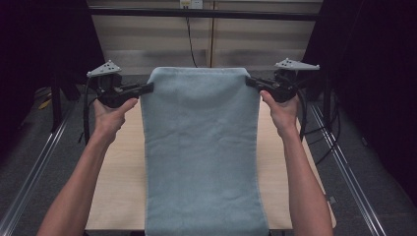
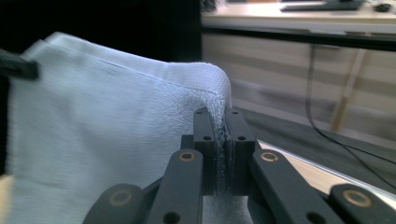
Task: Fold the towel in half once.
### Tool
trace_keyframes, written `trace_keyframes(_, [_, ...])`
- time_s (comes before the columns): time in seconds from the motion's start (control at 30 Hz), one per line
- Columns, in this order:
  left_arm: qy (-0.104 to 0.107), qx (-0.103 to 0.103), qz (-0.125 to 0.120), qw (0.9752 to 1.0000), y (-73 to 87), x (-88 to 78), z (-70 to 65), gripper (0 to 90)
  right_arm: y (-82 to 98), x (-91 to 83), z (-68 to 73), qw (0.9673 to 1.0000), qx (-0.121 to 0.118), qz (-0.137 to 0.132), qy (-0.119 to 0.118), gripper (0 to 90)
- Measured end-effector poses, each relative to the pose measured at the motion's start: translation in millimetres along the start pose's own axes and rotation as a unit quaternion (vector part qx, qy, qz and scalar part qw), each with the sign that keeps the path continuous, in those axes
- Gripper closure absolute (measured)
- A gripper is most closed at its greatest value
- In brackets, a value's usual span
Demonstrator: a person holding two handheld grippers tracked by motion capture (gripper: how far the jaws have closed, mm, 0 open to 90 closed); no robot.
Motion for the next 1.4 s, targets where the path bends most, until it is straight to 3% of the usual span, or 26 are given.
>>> trace_keyframes(0.1, [0.0,0.007,0.023,0.9997,24.5,0.1,0.7,84.9,13.9,-6.5,13.2,0.9994,-0.013,0.026,-0.017,86.0])
trace_keyframes(0.17, [0.008,0.001,0.033,0.9994,39.9,-1.4,-0.4,84.9,28.3,-11.5,21.7,0.9987,-0.013,0.041,-0.028,86.1])
trace_keyframes(0.37, [0.028,0.012,0.057,0.9979,89.4,-16.1,-16.6,84.7,85.9,-36.7,55.4,0.9944,-0.025,0.086,-0.055,86.1])
trace_keyframes(0.47, [0.049,0.0,0.061,0.997,107.0,-28.4,-29.0,84.8,100.7,-54.1,69.7,0.9932,-0.03,0.093,-0.063,86.1])
trace_keyframes(0.57, [0.072,-0.008,0.056,0.9958,123.9,-41.1,-42.2,85.0,103.1,-73.5,82.3,0.9931,-0.03,0.087,-0.073,86.1])
trace_keyframes(0.67, [0.079,-0.012,0.075,0.994,150.0,-51.5,-52.6,85.0,114.9,-85.3,95.9,0.9911,-0.033,0.1,-0.081,86.2])
trace_keyframes(0.73, [0.079,-0.027,0.089,0.9926,167.5,-56.2,-53.5,85.0,130.3,-89.6,104.9,0.9887,-0.03,0.118,-0.088,86.1])
trace_keyframes(0.8, [0.094,-0.04,0.113,0.9883,185.9,-59.1,-54.2,84.9,147.8,-93.6,114.6,0.9859,-0.029,0.134,-0.096,86.2])
trace_keyframes(0.87, [0.087,-0.04,0.141,0.9854,202.3,-61.8,-52.8,84.9,161.7,-97.0,123.5,0.9833,-0.021,0.146,-0.107,86.1])
trace_keyframes(1.0, [0.091,-0.051,0.177,0.9787,234.4,-67.5,-63.4,84.9,184.4,-105.1,143.2,0.9778,-0.016,0.169,-0.123,86.1])
trace_keyframes(1.03, [0.09,-0.049,0.189,0.9767,243.7,-67.2,-66.1,84.9,191.6,-105.5,147.7,0.9749,-0.016,0.183,-0.126,86.1])
trace_keyframes(1.07, [0.08,-0.043,0.199,0.9758,253.0,-66.9,-67.1,84.8,198.3,-106.0,151.9,0.972,-0.022,0.195,-0.129,86.1])
trace_keyframes(1.17, [0.062,-0.043,0.225,0.9713,278.5,-65.2,-68.3,84.7,214.3,-107.7,161.8,0.9696,-0.009,0.202,-0.138,86.1])
trace_keyframes(1.23, [0.071,-0.051,0.239,0.9672,287.4,-66.1,-71.0,84.7,225.8,-107.3,162.1,0.9671,-0.007,0.217,-0.133,86.1])
trace_keyframes(1.3, [0.062,-0.049,0.253,0.9643,297.9,-67.1,-74.4,84.6,233.5,-107.6,162.4,0.9649,0.003,0.224,-0.137,86.1])
trace_keyframes(1.33, [0.057,-0.038,0.263,0.9625,302.5,-67.2,-75.4,84.6,237.5,-107.4,164.4,0.963,0.007,0.23,-0.14,86.1])
trace_keyframes(1.4, [0.06,-0.039,0.259,0.9631,301.4,-67.4,-75.7,84.7,245.2,-106.3,169.6,0.9583,0.009,0.244,-0.148,86.1])
Point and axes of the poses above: each handheld gripper's, and its own axes: x roughly forward along the jaws, y roughly out of its underside, z roughly to its left, the point moved 8 cm from there along x, roughly forward along the jaws, and after that the axes turned 12 degrees about -x, right-handed, at the moved point
